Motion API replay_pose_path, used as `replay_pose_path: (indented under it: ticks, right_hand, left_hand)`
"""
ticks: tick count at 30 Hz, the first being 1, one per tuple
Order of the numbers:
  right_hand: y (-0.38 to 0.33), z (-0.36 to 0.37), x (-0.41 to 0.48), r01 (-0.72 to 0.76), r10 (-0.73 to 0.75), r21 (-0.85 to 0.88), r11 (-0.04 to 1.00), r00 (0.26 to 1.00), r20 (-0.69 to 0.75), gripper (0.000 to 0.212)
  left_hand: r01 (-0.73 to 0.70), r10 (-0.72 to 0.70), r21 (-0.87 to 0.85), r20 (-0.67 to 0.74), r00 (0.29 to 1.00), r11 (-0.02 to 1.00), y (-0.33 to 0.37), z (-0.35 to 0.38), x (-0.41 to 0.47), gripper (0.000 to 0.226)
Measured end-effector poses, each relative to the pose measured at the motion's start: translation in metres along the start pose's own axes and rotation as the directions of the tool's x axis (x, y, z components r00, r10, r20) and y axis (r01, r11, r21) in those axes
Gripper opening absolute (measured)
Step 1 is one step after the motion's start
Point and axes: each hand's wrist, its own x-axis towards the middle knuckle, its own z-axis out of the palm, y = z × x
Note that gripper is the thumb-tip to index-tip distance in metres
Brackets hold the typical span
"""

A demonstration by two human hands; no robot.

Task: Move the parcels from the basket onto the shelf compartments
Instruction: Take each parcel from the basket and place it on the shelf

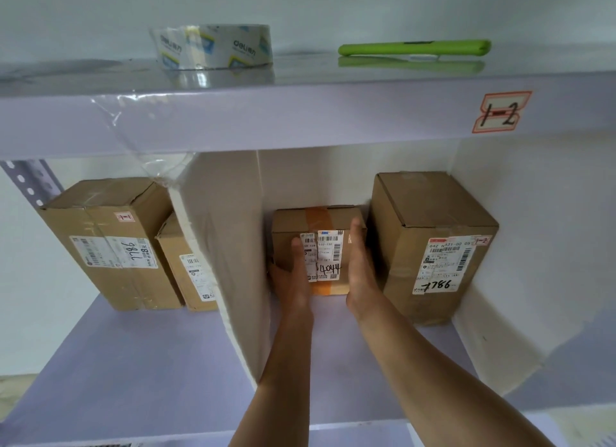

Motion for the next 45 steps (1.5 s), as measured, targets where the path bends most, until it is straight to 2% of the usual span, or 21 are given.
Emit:
replay_pose_path:
  ticks: [2,5,6,8,9,11,15,20,22,26,28,37,42,45]
  right_hand:
    - [0.003,-0.002,-0.003,0.013,-0.013,0.028,1.0,1.0,-0.002,0.133]
    - [0.014,-0.004,0.001,0.025,-0.025,0.014,1.0,0.999,-0.023,0.128]
    - [0.017,-0.006,0.003,0.03,-0.03,0.014,0.999,0.999,-0.028,0.127]
    - [0.011,-0.005,-0.018,0.057,-0.058,-0.02,0.998,0.998,-0.033,0.125]
    - [0.007,-0.005,-0.03,0.087,-0.089,-0.034,0.996,0.995,-0.038,0.118]
    - [0.0,-0.006,-0.057,0.141,-0.143,-0.056,0.988,0.989,-0.042,0.097]
    - [0.0,-0.015,-0.091,0.197,-0.201,-0.084,0.977,0.979,-0.03,0.043]
    - [0.006,-0.03,-0.131,0.221,-0.22,-0.038,0.974,0.975,0.041,0.019]
    - [0.011,-0.038,-0.144,0.211,-0.207,-0.063,0.975,0.976,0.066,0.02]
    - [0.02,-0.056,-0.178,0.178,-0.169,-0.087,0.98,0.981,0.094,0.056]
    - [0.026,-0.065,-0.195,0.161,-0.147,-0.101,0.982,0.98,0.134,0.063]
    - [0.058,-0.077,-0.288,0.089,-0.05,-0.161,0.983,0.972,0.231,0.065]
    - [0.079,-0.061,-0.338,0.064,0.012,-0.228,0.971,0.948,0.317,0.065]
    - [0.093,-0.042,-0.364,0.058,0.048,-0.264,0.963,0.925,0.376,0.063]
  left_hand:
    - [0.012,-0.012,0.001,0.011,1.0,1.0,-0.005,-0.001,-0.002,0.134]
    - [0.027,-0.028,0.032,0.026,0.999,0.999,-0.006,-0.007,-0.01,0.129]
    - [0.035,-0.037,0.037,0.033,0.999,0.999,-0.004,-0.009,-0.014,0.123]
    - [0.049,-0.051,0.039,0.054,0.997,0.998,0.002,-0.016,-0.027,0.095]
    - [0.053,-0.056,0.043,0.063,0.996,0.998,0.004,-0.019,-0.032,0.082]
    - [0.067,-0.074,0.08,0.081,0.994,0.995,0.0,-0.025,-0.039,0.07]
    - [0.072,-0.081,0.065,0.156,0.984,0.995,0.004,-0.041,-0.066,0.082]
    - [0.065,-0.092,0.122,0.23,0.969,0.99,0.014,-0.059,-0.106,0.063]
    - [0.08,-0.117,0.152,0.249,0.962,0.985,0.021,-0.067,-0.127,0.057]
    - [0.074,-0.112,0.171,0.22,0.969,0.982,0.03,-0.087,-0.176,0.06]
    - [0.034,-0.072,0.173,0.218,0.973,0.984,0.03,-0.099,-0.2,0.057]
    - [0.022,-0.05,0.178,0.153,0.987,0.984,0.03,-0.183,-0.282,0.059]
    - [0.037,-0.054,0.167,0.099,0.994,0.985,0.035,-0.237,-0.305,0.068]
    - [0.035,-0.042,0.144,0.05,0.998,0.989,0.042,-0.271,-0.311,0.065]
